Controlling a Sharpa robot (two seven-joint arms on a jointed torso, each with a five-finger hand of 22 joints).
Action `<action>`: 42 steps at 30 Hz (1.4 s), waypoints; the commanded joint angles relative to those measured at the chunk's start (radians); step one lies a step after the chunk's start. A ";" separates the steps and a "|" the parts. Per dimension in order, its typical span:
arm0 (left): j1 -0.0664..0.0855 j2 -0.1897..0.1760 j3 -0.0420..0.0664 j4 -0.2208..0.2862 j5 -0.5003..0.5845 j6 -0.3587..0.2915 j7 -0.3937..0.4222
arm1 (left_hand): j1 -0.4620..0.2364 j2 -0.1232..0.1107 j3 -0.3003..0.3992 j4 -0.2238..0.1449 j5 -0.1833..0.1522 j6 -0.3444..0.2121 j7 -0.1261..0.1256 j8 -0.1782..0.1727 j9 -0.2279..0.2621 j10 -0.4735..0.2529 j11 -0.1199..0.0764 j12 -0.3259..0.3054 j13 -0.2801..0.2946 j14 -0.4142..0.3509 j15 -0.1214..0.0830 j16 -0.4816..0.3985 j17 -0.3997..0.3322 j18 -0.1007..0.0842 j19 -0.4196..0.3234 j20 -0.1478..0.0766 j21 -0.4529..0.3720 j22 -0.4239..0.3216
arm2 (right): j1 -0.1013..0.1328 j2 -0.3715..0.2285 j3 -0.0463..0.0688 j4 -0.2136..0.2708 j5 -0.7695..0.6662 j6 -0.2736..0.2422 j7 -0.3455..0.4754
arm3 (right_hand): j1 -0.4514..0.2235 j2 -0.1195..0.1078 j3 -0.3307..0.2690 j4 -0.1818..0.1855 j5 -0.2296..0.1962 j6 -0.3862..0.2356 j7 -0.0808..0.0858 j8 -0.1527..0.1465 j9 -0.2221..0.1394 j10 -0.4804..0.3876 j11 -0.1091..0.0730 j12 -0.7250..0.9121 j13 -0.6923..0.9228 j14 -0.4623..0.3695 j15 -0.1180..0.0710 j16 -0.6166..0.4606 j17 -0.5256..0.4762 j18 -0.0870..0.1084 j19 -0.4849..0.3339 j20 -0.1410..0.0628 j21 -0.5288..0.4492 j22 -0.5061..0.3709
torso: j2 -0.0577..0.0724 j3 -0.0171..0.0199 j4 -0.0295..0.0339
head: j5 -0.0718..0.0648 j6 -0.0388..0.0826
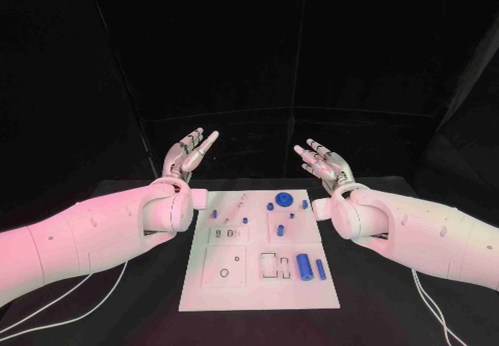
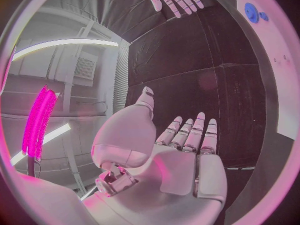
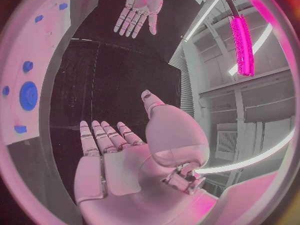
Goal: Assemble the parts on the task board
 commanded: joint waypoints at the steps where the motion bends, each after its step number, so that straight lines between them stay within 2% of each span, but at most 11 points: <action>1: 0.004 0.003 -0.001 -0.007 0.036 0.079 0.065 | 0.042 0.004 -0.010 0.003 0.007 0.018 0.056 0.006 0.003 0.015 0.009 0.004 0.002 0.016 0.006 0.007 0.002 0.024 0.004 0.013 0.005 0.002 | 0.011 0.018 0.001 -0.045 -0.119 0.216 -0.067 | 0.183 0.008 0.019 -0.110 -0.027 0.162 0.166 0.037 0.022 0.278 0.015 0.061 0.028 0.267 0.005 0.066 0.025 0.043 0.160 0.008 0.067 0.033 | 0.000 0.0000 -0.0005 | 0.000 0.000; 4: 0.004 0.003 -0.001 -0.007 0.036 0.079 0.065 | 0.043 0.004 -0.011 0.003 0.007 0.020 0.058 0.006 0.003 0.017 0.011 0.004 0.002 0.017 0.006 0.007 0.003 0.026 0.004 0.013 0.005 0.002 | 0.017 0.029 0.002 -0.072 -0.142 0.259 -0.081 | 0.234 -0.005 0.027 -0.164 -0.020 0.305 0.162 0.072 0.039 0.472 0.000 0.112 0.043 0.440 -0.017 0.110 0.036 0.066 0.264 0.006 0.114 0.053 | 0.000 0.0000 -0.0005 | 0.000 0.000; 5: 0.004 0.003 -0.001 -0.007 0.036 0.079 0.065 | 0.045 0.004 -0.011 0.004 0.007 0.021 0.059 0.006 0.003 0.019 0.012 0.005 0.002 0.018 0.007 0.008 0.003 0.028 0.004 0.014 0.005 0.002 | 0.019 0.034 0.002 -0.084 -0.151 0.278 -0.087 | 0.256 -0.014 0.032 -0.192 -0.011 0.405 0.155 0.097 0.050 0.564 -0.012 0.140 0.049 0.544 -0.032 0.136 0.042 0.080 0.331 0.004 0.144 0.065 | 0.000 0.0000 -0.0005 | 0.000 0.000; 10: 0.004 0.003 -0.001 -0.007 0.036 0.079 0.065 | 0.053 0.006 -0.012 0.006 0.007 0.028 0.072 0.007 0.003 0.034 0.027 0.007 0.004 0.034 0.009 0.011 0.006 0.041 0.003 0.017 0.007 0.003 | 0.023 0.041 0.002 -0.100 -0.165 0.305 -0.096 | 0.279 -0.023 0.050 -0.248 -0.007 0.635 0.127 0.137 0.063 0.685 -0.047 0.161 0.038 0.669 -0.070 0.156 0.038 0.116 0.484 0.004 0.211 0.086 | 0.000 0.0000 -0.0005 | 0.000 0.000; 11: 0.012 -0.080 -0.002 0.070 0.033 0.111 0.060 | 0.055 0.006 -0.012 0.006 0.007 0.030 0.073 0.007 0.004 0.036 0.028 0.007 0.004 0.036 0.010 0.012 0.006 0.042 0.003 0.017 0.007 0.003 | 0.055 0.042 0.002 -0.144 -0.639 0.158 -0.085 | 0.280 -0.026 0.059 -0.261 -0.002 0.683 0.120 0.143 0.063 0.715 -0.056 0.161 0.035 0.703 -0.079 0.160 0.038 0.121 0.508 0.001 0.223 0.088 | 0.019 -0.0028 0.0024 | -0.009 -0.003; 12: 0.013 -0.085 -0.002 0.077 0.032 0.112 0.060 | 0.058 0.006 -0.012 0.006 0.007 0.032 0.074 0.008 0.004 0.040 0.030 0.007 0.004 0.040 0.010 0.012 0.007 0.044 0.004 0.018 0.007 0.004 | 0.059 0.042 0.002 -0.147 -0.664 0.157 -0.090 | 0.276 -0.028 0.071 -0.276 0.002 0.708 0.113 0.139 0.059 0.741 -0.061 0.154 0.032 0.734 -0.089 0.159 0.036 0.121 0.533 -0.005 0.235 0.090 | 0.024 -0.0043 0.0018 | -0.008 -0.001; 22: 0.016 -0.140 -0.002 0.158 0.000 0.123 0.063 | 0.108 0.002 -0.014 -0.010 0.007 0.139 0.089 0.026 0.015 0.158 0.058 0.023 0.015 0.171 0.022 0.044 0.027 0.057 0.060 0.021 0.026 0.014 | 0.122 0.044 0.003 -0.159 -0.939 0.190 -0.186 | 0.225 -0.059 0.144 -0.349 0.020 0.803 0.081 0.106 0.045 0.877 -0.104 0.104 0.034 0.958 -0.156 0.173 0.045 0.123 0.688 -0.072 0.323 0.112 | 0.068 -0.0082 0.0027 | -0.006 0.011; 24: 0.016 -0.155 -0.002 0.181 -0.008 0.121 0.067 | 0.126 0.000 -0.015 -0.019 0.007 0.232 0.094 0.045 0.025 0.261 0.078 0.040 0.023 0.308 0.035 0.084 0.048 0.051 0.162 0.023 0.060 0.033 | 0.135 0.044 0.003 -0.161 -1.012 0.205 -0.218 | 0.225 -0.077 0.153 -0.351 0.031 0.823 0.074 0.099 0.045 0.908 -0.120 0.092 0.034 1.036 -0.182 0.194 0.058 0.123 0.746 -0.102 0.370 0.133 | 0.080 -0.0094 0.0047 | -0.007 0.013; 27: 0.017 -0.179 -0.002 0.212 -0.028 0.117 0.068 | 0.142 -0.001 -0.016 -0.027 0.006 0.337 0.101 0.065 0.034 0.409 0.091 0.070 0.034 0.387 0.033 0.113 0.057 0.048 0.341 0.019 0.121 0.065 | 0.152 0.044 0.003 -0.159 -1.104 0.224 -0.257 | 0.229 -0.092 0.152 -0.349 0.041 0.847 0.059 0.097 0.046 0.944 -0.133 0.087 0.035 1.127 -0.208 0.239 0.083 0.121 0.807 -0.133 0.436 0.165 | 0.096 -0.0098 0.0045 | -0.003 0.021; 33: 0.016 -0.216 -0.002 0.274 -0.055 0.111 0.068 | 0.163 -0.001 -0.018 -0.040 0.007 0.482 0.112 0.081 0.038 0.600 0.066 0.097 0.039 0.504 -0.002 0.147 0.065 0.082 0.514 0.013 0.188 0.090 | 0.175 0.044 0.003 -0.137 -1.301 0.275 -0.344 | 0.218 -0.113 0.136 -0.343 0.039 0.876 0.044 0.085 0.046 0.992 -0.156 0.071 0.036 1.251 -0.236 0.338 0.146 0.120 0.874 -0.176 0.549 0.225 | 0.130 -0.0139 0.0069 | -0.001 0.033; 42: 0.016 -0.238 -0.003 0.339 -0.063 0.135 0.045 | 0.170 0.001 -0.014 -0.047 0.007 0.532 0.109 0.074 0.034 0.633 0.057 0.090 0.037 0.552 -0.015 0.151 0.063 0.093 0.575 0.011 0.206 0.093 | 0.184 0.052 0.003 -0.096 -1.497 0.347 -0.429 | 0.197 -0.131 0.144 -0.340 0.043 0.882 0.035 0.046 0.043 0.977 -0.162 0.032 0.034 1.281 -0.244 0.553 0.288 0.119 0.899 -0.197 0.688 0.304 | 0.169 -0.0130 0.0124 | -0.009 0.043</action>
